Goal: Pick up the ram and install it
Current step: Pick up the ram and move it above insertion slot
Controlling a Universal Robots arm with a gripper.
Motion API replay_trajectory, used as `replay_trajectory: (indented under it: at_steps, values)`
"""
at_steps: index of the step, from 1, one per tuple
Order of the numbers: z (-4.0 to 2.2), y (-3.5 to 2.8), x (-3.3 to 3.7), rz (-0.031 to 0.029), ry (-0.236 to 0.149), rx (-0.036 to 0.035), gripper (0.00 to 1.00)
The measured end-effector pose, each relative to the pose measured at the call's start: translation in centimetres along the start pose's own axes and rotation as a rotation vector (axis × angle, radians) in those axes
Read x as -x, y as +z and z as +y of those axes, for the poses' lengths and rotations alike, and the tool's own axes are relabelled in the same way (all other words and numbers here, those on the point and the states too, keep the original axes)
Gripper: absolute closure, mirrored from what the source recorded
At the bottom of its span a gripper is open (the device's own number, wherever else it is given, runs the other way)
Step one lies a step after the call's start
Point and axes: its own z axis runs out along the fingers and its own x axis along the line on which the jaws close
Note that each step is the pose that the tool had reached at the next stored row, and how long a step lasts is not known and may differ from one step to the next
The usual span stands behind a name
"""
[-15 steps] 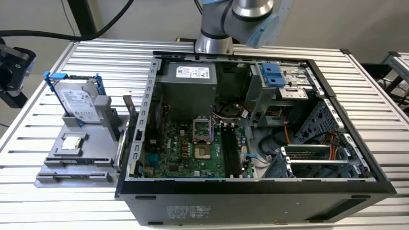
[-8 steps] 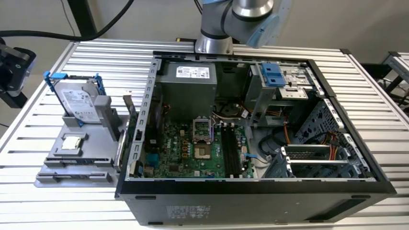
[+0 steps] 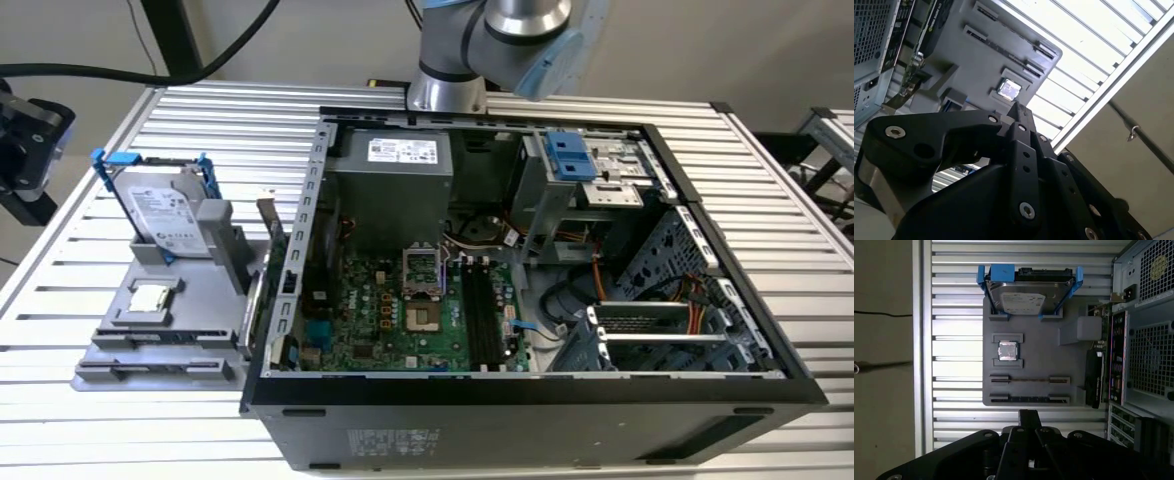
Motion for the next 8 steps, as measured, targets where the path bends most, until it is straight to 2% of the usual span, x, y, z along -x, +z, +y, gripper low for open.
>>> replay_trajectory:
  at_steps: [5, 8]
  values:
    - [0.00, 0.00, 0.01, 0.0005, -0.007, 0.0000, 1.00]
    - [0.00, 0.01, 0.00, 0.0019, -0.038, 0.0004, 1.00]
